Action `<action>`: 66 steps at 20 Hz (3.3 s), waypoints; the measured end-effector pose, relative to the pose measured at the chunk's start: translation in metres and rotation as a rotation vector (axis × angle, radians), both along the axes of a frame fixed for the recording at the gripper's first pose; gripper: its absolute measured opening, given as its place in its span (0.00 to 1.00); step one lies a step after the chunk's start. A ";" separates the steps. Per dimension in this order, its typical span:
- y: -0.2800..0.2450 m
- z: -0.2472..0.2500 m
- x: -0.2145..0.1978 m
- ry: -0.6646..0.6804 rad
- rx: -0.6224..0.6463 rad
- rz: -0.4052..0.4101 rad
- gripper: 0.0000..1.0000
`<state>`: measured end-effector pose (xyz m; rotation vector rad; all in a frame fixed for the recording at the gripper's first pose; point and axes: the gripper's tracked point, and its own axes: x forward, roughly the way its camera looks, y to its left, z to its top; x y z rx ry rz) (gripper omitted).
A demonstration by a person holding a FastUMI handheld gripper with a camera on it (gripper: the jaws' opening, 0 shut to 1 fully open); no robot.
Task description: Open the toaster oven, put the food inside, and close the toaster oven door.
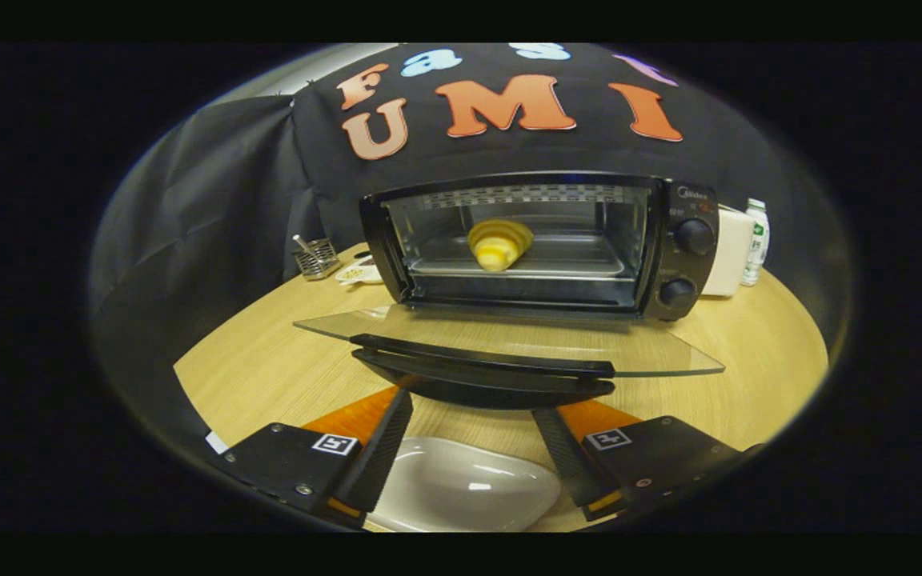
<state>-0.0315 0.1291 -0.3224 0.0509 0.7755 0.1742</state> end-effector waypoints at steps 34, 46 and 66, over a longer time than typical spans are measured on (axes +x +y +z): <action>-0.029 0.103 0.116 -0.289 -0.086 -0.213 0.88; -0.051 0.235 0.073 -0.710 -0.085 -0.207 0.91; -0.038 0.335 0.012 -0.892 0.000 -0.115 0.96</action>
